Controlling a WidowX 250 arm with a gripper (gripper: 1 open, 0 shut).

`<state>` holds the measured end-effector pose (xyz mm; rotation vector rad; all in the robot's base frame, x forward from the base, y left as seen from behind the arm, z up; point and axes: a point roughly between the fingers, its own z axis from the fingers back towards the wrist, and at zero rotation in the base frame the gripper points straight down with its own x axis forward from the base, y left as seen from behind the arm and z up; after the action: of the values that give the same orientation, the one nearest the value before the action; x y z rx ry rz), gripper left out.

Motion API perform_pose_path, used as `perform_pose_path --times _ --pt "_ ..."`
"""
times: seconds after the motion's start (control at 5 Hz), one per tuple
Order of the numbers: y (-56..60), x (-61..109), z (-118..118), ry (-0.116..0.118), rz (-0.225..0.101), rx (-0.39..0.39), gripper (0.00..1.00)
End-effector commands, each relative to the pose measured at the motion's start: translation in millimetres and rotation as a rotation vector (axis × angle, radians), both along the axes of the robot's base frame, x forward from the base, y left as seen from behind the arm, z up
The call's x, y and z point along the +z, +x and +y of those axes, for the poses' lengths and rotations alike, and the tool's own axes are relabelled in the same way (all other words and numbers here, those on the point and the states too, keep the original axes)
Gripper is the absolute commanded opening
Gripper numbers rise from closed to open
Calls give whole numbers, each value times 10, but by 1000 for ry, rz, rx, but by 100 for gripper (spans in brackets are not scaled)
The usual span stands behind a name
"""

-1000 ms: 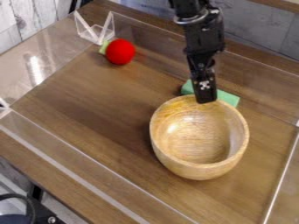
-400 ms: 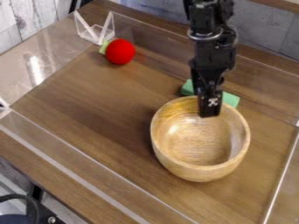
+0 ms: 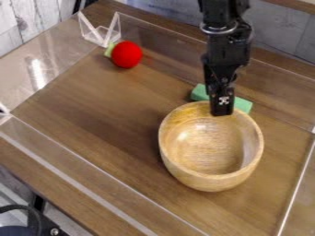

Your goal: Remove the green stick from the brown bowl and put it on the table

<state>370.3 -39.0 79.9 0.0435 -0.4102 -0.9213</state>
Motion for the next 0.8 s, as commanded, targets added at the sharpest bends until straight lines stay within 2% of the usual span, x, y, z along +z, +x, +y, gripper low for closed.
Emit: perform_pose_path --times 0.0,0.2,0.6 --pt "41 150 -40 18 -41 -34 100" --pt "39 162 -41 28 -35 -41 0" --pt "73 74 -125 54 -29 61 0"
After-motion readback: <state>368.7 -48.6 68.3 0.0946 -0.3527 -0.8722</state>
